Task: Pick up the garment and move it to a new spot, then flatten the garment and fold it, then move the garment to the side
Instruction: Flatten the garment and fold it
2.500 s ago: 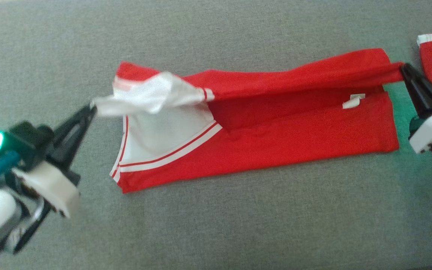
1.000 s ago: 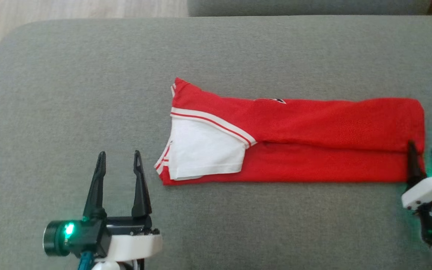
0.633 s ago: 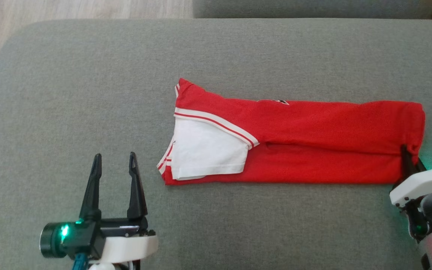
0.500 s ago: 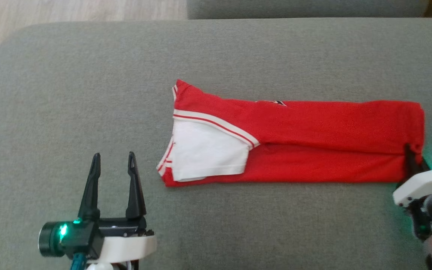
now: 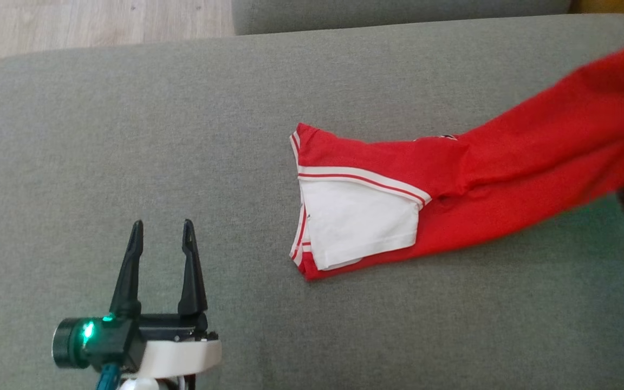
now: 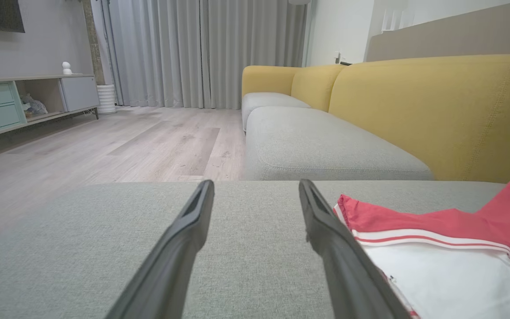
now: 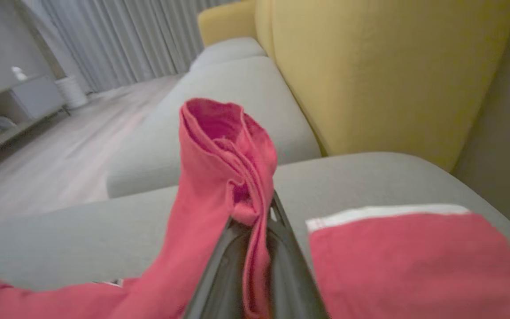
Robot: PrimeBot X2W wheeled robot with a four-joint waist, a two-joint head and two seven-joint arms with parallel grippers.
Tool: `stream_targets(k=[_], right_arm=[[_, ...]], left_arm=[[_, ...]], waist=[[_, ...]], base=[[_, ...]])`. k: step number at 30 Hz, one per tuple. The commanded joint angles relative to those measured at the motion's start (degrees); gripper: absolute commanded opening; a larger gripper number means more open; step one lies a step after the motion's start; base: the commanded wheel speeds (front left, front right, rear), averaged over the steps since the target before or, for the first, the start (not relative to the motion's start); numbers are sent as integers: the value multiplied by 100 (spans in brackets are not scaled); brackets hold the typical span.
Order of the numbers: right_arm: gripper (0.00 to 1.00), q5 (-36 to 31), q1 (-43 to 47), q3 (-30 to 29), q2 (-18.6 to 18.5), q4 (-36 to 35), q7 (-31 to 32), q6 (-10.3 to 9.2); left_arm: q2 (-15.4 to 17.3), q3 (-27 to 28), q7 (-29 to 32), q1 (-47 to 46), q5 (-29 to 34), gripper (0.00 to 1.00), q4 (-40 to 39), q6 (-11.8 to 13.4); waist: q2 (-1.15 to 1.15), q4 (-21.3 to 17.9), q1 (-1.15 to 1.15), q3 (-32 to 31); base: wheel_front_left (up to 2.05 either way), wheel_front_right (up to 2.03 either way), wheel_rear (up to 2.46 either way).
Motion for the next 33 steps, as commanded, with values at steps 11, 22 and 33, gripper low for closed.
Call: stream_targets(k=[11, 22, 33], right_arm=[[0, 197, 471, 395, 1396, -2656, 1339, -4], [0, -240, 389, 1118, 2440, -2059, 1186, -4], [30, 439, 16, 2285, 2445, -1057, 311, -4]], left_arm=[[-105, 223, -37, -103, 26, 100, -34, -142], [-119, 24, -37, -197, -80, 100, 110, -175], [-120, -147, -37, -218, -154, 100, 227, -158]], waist=[[0, 148, 0, -22], [0, 416, 0, 17], [0, 572, 0, -11]], base=[[0, 0, 0], [0, 0, 0], [0, 0, 0]])
